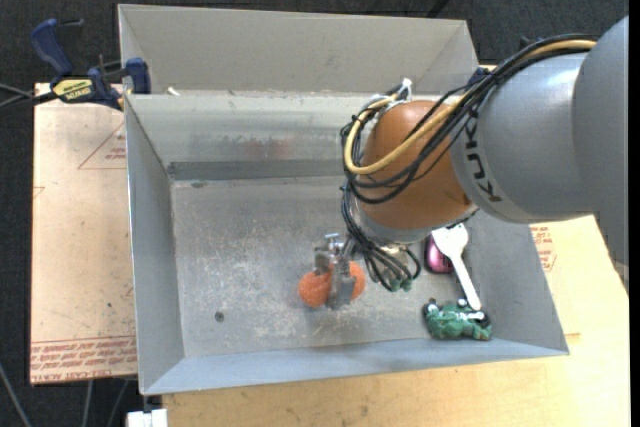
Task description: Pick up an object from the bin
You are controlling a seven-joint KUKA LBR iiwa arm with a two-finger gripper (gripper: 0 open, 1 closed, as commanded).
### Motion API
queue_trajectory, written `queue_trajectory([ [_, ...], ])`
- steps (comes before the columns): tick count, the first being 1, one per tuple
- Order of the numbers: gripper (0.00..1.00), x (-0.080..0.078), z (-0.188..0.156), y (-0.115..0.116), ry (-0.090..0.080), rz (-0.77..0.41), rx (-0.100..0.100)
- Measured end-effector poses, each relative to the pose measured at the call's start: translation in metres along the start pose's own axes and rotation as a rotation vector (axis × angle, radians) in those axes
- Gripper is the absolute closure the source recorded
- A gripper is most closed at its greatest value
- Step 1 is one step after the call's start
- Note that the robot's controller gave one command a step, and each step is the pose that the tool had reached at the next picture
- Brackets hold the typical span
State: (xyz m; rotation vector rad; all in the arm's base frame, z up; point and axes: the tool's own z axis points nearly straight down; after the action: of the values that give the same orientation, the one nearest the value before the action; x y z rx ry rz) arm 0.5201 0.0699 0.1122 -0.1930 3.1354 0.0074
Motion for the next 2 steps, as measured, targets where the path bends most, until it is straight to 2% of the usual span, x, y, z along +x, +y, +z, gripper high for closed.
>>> queue_trajectory([
  [2,1.00,-0.002,-0.037,0.000,-0.008,0.000,0.000],
])
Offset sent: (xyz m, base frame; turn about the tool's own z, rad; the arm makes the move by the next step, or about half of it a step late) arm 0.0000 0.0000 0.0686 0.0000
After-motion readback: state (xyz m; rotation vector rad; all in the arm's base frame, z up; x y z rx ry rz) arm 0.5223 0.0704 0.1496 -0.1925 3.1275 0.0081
